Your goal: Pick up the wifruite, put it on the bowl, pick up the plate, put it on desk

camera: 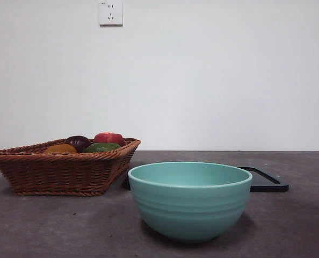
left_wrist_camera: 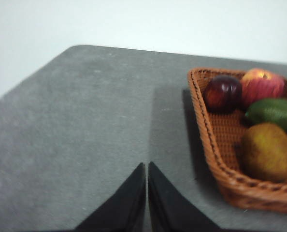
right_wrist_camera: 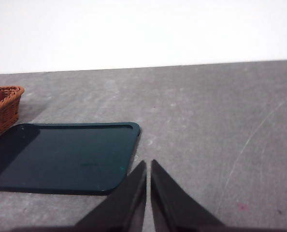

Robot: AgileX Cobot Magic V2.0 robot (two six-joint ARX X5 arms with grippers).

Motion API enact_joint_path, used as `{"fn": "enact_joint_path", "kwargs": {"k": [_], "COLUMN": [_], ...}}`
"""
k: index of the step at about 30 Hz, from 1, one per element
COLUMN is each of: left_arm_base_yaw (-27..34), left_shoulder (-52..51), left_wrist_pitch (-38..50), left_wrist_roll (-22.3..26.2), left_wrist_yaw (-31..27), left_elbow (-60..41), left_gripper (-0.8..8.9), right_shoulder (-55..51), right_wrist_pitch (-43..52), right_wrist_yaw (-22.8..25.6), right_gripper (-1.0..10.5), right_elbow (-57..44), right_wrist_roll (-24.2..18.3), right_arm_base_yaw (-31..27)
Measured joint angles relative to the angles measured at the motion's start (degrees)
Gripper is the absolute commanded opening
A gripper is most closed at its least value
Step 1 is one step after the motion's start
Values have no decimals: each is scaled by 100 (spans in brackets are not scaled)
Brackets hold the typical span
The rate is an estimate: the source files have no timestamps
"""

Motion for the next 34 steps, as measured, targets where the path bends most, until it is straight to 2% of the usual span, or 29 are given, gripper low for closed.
{"fn": "enact_joint_path", "kwargs": {"k": [7,11,16,21,26,34], "left_arm_base_yaw": [0,0,0,-2,0,-22], "left_shoulder": [2,4,79,330,962,2415], "left_wrist_pitch": [-4,-330,-935,-979,-1325,-2159], "left_wrist_roll": [-1200,-1626,-2028,-2096,-1987,-1231], "left_wrist_yaw": [66,339,481,647,1213,2387], "left_elbow": [2,138,621,1237,1952,3246], "left_gripper": [8,10,10,10,10,10], "right_shoulder": [0,0,2,162,732,2225], "right_wrist_pitch": [-107,-149,-299,-601,-1360,-2907], "right_wrist_yaw": [13,-24,-22,-20,-127,-1071], "right_gripper": [7,7,7,7,7,7], "right_elbow": [-2,37,555,1196,2041,3685], "right_wrist_roll": [568,870,1010,1025,1014,546], "right_arm_base_yaw": [0,0,0,0,0,0]}}
